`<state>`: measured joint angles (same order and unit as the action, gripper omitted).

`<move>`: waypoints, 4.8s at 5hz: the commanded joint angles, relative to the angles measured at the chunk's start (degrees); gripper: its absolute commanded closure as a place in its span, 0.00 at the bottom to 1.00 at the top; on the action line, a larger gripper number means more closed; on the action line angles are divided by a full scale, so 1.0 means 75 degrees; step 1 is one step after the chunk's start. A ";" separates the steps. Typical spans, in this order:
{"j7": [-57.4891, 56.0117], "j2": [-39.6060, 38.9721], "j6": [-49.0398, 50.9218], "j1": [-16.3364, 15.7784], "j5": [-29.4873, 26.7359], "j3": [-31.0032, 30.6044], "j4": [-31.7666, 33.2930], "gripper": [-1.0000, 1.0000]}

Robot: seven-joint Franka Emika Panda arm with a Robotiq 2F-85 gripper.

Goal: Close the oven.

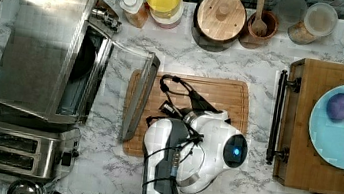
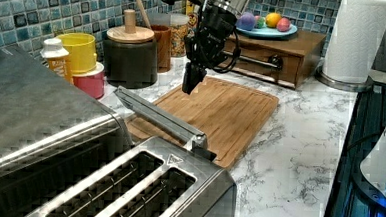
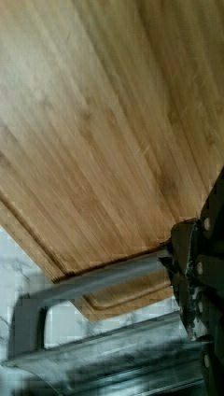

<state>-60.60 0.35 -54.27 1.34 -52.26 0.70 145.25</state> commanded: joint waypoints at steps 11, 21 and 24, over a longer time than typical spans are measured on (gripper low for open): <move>-0.2068 -0.1994 0.0719 -0.0653 -0.1561 -0.0652 -0.2375 1.00; 0.4492 -0.0502 0.0104 -0.1367 0.4055 -0.2251 -0.4030 1.00; 0.7177 -0.2100 0.3138 -0.2133 0.7469 -0.2120 -0.7253 1.00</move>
<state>-9.87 -11.23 -33.82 -12.91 1.67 -12.56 108.05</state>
